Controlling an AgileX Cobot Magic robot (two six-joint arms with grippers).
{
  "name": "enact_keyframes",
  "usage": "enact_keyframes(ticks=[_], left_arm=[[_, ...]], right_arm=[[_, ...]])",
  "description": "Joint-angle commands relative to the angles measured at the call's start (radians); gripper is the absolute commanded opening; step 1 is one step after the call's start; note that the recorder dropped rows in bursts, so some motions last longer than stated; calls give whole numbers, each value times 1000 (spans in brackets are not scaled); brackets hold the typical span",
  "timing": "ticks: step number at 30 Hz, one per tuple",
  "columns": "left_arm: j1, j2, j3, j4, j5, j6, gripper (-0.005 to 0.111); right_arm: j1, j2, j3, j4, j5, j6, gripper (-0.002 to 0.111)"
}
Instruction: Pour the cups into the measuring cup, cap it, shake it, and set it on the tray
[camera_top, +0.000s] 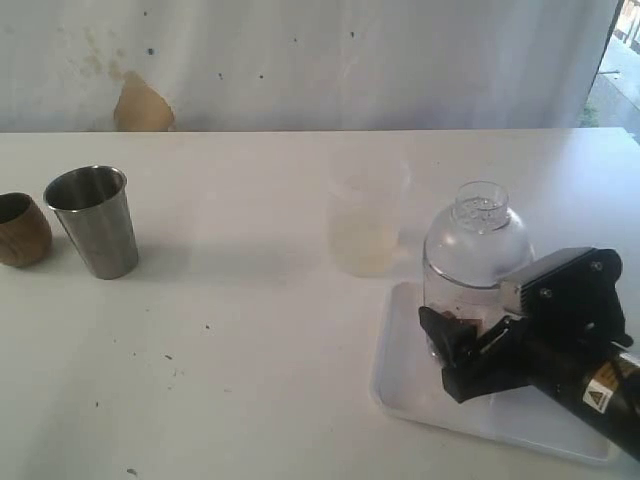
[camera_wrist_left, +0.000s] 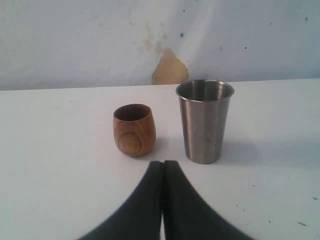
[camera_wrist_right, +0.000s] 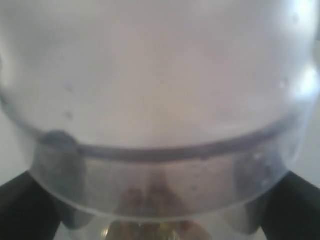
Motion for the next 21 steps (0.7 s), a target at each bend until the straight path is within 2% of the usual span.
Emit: enact_keyframes(ticks=[1,21], left_arm=[[0,-5,5,0,-5,-2,0],[0,-5,5,0,-5,-2,0]], right_arm=[[-2,28,-16,-5,-53,25,69],[-2,30,-18,-5,-124,33,70]])
